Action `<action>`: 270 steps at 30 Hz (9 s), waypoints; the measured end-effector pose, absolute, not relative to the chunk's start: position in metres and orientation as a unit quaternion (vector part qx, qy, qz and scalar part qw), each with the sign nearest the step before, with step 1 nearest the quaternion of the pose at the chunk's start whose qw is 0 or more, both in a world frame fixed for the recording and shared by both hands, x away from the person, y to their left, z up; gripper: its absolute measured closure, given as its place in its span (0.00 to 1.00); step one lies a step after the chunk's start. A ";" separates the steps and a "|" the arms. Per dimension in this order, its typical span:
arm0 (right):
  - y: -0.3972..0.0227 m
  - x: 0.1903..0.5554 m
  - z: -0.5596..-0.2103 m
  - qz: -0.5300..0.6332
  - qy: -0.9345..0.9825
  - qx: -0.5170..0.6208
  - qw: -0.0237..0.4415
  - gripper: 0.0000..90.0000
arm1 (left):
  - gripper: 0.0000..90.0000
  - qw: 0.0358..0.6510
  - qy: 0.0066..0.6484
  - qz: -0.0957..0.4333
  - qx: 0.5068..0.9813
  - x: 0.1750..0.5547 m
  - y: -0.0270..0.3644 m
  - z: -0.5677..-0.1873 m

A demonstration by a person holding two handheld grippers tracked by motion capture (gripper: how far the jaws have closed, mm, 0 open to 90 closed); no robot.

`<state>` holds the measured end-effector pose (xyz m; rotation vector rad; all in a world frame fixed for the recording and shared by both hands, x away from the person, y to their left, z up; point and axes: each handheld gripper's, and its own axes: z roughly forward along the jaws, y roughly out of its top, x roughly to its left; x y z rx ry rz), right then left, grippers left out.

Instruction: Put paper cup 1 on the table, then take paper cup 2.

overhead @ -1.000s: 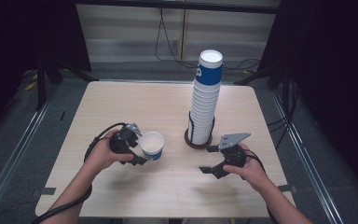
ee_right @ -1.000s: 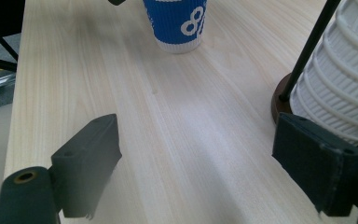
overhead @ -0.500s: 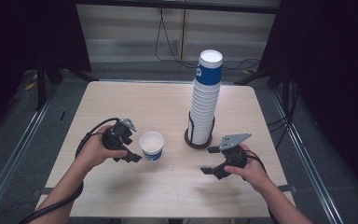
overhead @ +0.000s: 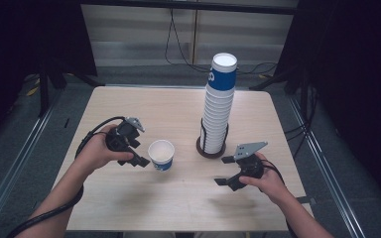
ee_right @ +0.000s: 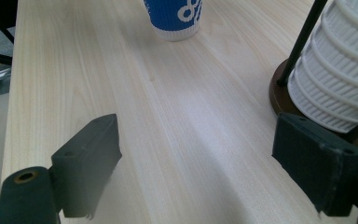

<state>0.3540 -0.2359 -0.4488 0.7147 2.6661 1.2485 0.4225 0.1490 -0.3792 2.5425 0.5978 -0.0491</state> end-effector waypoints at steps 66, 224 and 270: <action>-0.256 0.405 -0.352 0.435 0.847 0.288 0.101 0.15 | 0.19 0.319 0.176 0.016 0.931 0.487 0.012 -0.249; -0.222 0.438 -0.303 0.492 0.779 0.336 0.195 0.16 | 0.24 0.399 0.202 0.048 0.893 0.501 -0.043 -0.214; -0.222 0.438 -0.306 0.498 0.774 0.337 0.198 0.16 | 0.27 0.461 0.217 0.055 0.859 0.494 -0.009 -0.175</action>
